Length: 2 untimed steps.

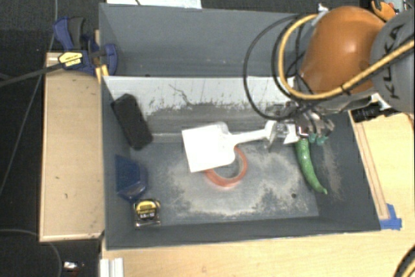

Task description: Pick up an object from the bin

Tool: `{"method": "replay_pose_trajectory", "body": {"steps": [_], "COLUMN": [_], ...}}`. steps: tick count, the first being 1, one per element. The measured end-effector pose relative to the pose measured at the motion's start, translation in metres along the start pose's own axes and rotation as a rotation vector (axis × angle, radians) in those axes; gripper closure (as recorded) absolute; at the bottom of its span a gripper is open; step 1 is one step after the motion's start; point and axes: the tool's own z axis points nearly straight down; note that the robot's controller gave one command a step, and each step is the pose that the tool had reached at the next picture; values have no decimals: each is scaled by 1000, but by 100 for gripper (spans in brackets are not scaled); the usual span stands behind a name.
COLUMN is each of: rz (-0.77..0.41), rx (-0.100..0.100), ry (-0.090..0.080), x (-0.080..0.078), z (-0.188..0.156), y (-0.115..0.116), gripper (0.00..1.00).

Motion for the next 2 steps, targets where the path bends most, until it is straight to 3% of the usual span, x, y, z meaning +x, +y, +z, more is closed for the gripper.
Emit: {"method": "replay_pose_trajectory", "body": {"steps": [1, 2], "rz": [6, -381], "rx": [1, 0], "ry": [10, 3], "x": [3, -3], "z": [20, 7], "y": [4, 8], "gripper": [100, 100]}}
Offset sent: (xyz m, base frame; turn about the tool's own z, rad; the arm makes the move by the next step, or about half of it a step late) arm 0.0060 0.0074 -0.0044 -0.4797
